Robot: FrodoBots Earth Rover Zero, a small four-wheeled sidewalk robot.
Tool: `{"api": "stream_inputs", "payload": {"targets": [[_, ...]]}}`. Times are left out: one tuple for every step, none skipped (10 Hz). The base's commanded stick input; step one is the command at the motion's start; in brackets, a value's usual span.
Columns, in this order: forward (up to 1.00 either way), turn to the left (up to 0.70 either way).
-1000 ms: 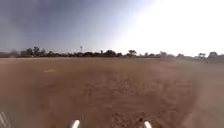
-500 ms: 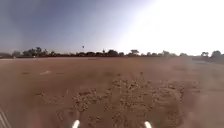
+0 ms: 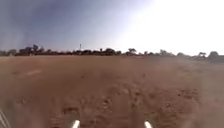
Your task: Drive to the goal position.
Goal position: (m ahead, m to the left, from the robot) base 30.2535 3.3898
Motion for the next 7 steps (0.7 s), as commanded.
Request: {"api": "stream_inputs", "payload": {"targets": [[1.0, 0.0], [1.0, 0.0], [1.0, 0.0], [1.0, 0.0], [1.0, 0.0], [1.0, 0.0], [1.0, 0.0]]}}
